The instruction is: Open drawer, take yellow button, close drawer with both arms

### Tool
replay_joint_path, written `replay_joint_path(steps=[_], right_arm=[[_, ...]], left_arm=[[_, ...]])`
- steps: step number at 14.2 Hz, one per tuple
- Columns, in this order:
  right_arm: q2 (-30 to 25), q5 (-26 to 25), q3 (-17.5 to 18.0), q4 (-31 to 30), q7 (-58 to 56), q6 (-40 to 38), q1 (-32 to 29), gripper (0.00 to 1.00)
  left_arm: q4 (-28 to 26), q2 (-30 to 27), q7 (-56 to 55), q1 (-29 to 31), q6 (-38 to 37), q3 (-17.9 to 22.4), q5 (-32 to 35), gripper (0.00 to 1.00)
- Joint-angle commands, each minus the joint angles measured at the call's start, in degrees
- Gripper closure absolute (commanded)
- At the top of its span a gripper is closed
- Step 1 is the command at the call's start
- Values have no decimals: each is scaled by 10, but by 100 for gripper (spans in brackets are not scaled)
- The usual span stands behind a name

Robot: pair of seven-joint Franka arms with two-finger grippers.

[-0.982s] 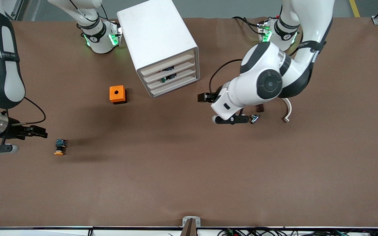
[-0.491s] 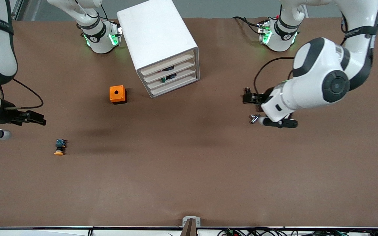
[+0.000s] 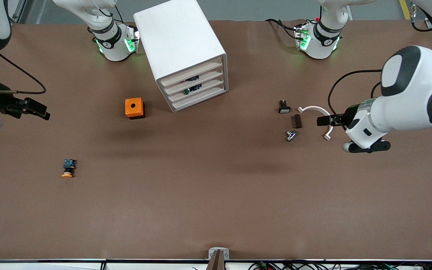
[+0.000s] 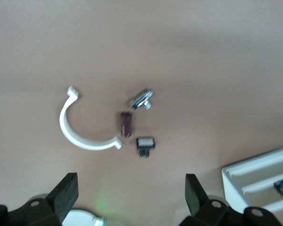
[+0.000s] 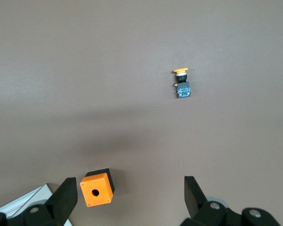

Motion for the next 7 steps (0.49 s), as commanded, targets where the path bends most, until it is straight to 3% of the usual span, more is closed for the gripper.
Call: replay_joint_path(steps=[1,7], right_arm=[[-52,6,-1,-44,16,8,4,0],[-33,-2,-3,-8,15,21,4,0]], left_arm=[[9,-25,11,33,-39,-4,11,0],[-26,-106,86,82,-38,-5,38,0]])
